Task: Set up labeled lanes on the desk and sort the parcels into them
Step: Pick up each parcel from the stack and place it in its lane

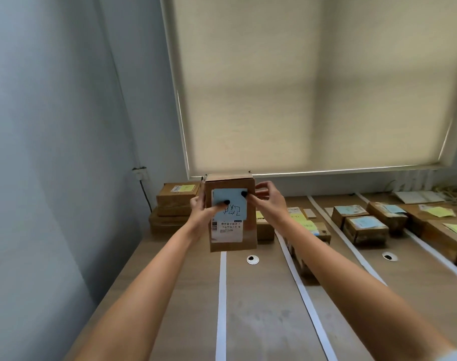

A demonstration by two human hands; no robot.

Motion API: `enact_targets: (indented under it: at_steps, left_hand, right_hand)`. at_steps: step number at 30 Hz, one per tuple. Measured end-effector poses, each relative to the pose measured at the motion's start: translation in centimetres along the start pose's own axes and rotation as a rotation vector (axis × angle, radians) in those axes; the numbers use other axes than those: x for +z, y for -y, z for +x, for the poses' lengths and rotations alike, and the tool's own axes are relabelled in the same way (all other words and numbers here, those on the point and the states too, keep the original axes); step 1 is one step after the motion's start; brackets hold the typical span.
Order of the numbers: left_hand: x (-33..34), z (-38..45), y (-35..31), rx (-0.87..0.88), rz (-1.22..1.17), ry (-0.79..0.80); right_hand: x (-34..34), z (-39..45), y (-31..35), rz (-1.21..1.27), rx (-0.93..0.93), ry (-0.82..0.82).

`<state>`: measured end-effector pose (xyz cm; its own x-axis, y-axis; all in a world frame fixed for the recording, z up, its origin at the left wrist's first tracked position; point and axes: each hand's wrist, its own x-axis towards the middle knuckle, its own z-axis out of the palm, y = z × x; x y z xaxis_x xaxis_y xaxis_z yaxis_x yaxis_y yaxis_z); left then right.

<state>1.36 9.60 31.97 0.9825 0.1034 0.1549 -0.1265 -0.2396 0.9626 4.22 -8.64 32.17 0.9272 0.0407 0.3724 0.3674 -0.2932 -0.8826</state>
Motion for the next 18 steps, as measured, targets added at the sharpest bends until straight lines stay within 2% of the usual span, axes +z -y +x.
enact_targets:
  at_steps: [8, 12, 18]
  left_hand:
    - [3.7, -0.9, 1.6, -0.112, -0.084, 0.009]
    - [6.4, 0.3, 3.6, -0.179, -0.099, 0.083]
    - [14.2, -2.0, 1.3, -0.125, -0.186, 0.072]
  right_hand:
    - [-1.4, -2.5, -1.5, 0.054, 0.08, -0.034]
    - [-3.5, -3.1, -3.9, 0.108, 0.117, -0.021]
    - [-9.2, -3.4, -7.8, 0.162, 0.127, 0.003]
